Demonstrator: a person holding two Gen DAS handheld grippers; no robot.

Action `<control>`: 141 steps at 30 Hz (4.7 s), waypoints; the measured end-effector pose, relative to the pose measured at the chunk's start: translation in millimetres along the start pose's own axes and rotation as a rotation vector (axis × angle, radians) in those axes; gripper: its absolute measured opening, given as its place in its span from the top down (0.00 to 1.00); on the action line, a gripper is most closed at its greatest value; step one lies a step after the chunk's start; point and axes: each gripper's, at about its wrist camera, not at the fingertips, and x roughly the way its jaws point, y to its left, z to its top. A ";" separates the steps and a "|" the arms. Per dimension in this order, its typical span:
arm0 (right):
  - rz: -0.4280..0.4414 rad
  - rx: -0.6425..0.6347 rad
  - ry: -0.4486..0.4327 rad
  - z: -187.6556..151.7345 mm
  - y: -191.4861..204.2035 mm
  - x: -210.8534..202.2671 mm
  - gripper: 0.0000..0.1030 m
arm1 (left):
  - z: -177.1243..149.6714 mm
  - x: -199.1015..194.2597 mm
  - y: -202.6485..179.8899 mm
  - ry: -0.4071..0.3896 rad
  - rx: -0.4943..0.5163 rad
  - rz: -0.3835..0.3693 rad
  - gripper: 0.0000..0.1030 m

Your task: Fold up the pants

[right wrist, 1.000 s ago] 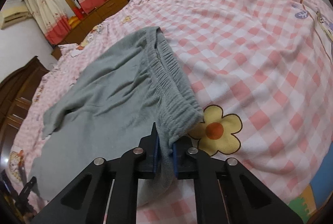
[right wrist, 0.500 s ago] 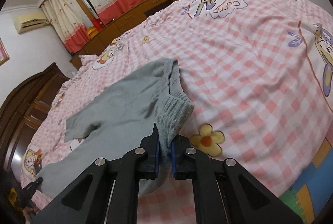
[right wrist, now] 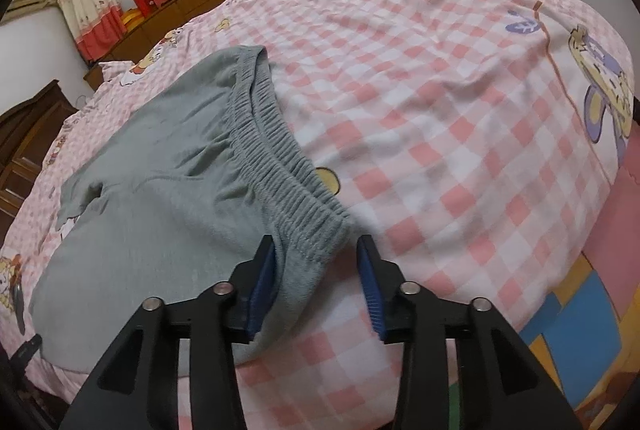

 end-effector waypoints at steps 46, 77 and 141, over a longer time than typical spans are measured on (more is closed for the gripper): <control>0.031 -0.391 0.158 147.6 128.8 92.9 0.53 | 228.9 83.7 -159.4 0.034 0.306 -0.172 0.16; 0.054 -0.527 0.317 189.8 153.2 215.3 0.34 | 294.0 228.4 -165.0 0.081 0.263 -0.236 0.88; 0.134 -0.314 0.141 -16.6 81.8 -3.6 0.66 | 25.9 -53.5 -28.3 -0.120 0.001 -0.361 0.32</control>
